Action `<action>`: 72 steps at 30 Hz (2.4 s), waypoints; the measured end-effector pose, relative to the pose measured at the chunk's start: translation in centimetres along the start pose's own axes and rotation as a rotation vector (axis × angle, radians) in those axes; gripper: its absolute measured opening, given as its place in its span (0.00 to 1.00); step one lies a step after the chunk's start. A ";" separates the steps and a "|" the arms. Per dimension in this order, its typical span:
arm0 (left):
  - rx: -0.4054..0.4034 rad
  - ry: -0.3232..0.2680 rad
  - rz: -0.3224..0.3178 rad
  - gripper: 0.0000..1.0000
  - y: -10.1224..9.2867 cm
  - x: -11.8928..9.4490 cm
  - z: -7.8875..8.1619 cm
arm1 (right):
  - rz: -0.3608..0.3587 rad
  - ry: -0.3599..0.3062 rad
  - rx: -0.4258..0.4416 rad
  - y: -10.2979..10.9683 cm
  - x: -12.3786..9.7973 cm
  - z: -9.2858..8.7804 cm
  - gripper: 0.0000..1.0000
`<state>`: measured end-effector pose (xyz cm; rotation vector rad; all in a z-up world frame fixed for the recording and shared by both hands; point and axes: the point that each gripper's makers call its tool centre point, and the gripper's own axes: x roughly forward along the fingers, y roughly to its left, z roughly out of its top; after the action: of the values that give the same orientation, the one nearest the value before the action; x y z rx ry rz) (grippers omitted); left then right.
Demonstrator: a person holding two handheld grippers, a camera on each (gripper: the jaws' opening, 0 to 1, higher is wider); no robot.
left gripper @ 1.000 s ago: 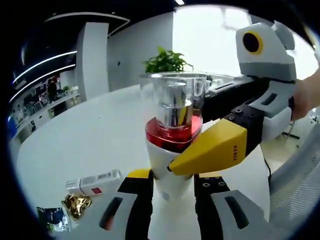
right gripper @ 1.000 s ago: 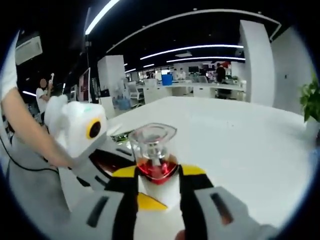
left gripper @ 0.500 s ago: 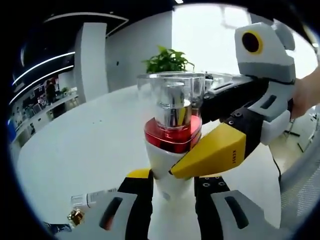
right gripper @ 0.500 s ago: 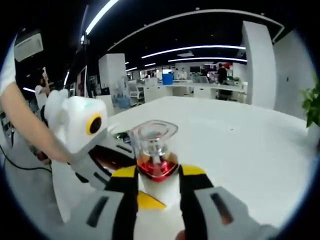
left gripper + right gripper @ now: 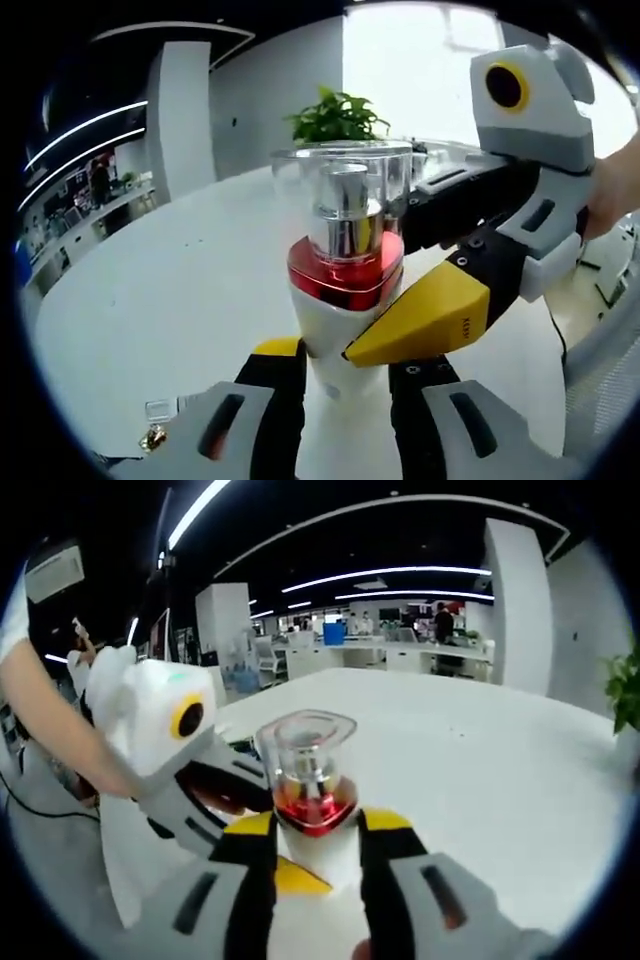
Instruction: Arrange the skincare products in the storage area until every visible bottle or jar stands upright without overlapping.
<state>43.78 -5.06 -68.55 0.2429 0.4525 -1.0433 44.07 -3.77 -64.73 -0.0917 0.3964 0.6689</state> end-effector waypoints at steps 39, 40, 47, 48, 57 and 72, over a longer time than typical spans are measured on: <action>-0.160 0.083 0.067 0.69 -2.6 -9.0 -5.2 | 0.007 0.011 0.151 6.4 -6.3 -2.7 0.66; -0.164 0.083 0.068 0.69 -2.7 -9.3 -5.4 | 0.008 0.011 0.151 6.5 -6.5 -2.7 0.66; -0.199 0.090 0.084 0.73 -3.5 -11.8 -7.0 | 0.008 0.009 0.156 7.4 -8.1 -3.0 0.70; -0.203 0.090 0.087 0.73 -3.6 -12.1 -7.2 | 0.006 0.005 0.157 7.4 -8.2 -2.9 0.70; -0.252 0.073 0.136 0.79 -4.2 -16.7 -8.3 | -0.001 -0.029 0.184 8.7 -9.9 -1.8 0.76; -0.369 0.051 0.260 0.95 -4.8 -25.5 -9.9 | 0.009 -0.018 0.140 11.7 -12.5 -1.2 0.84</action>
<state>26.36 16.30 -65.18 -0.0025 0.6323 -0.6850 27.49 -2.21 -60.51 0.0492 0.4259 0.6489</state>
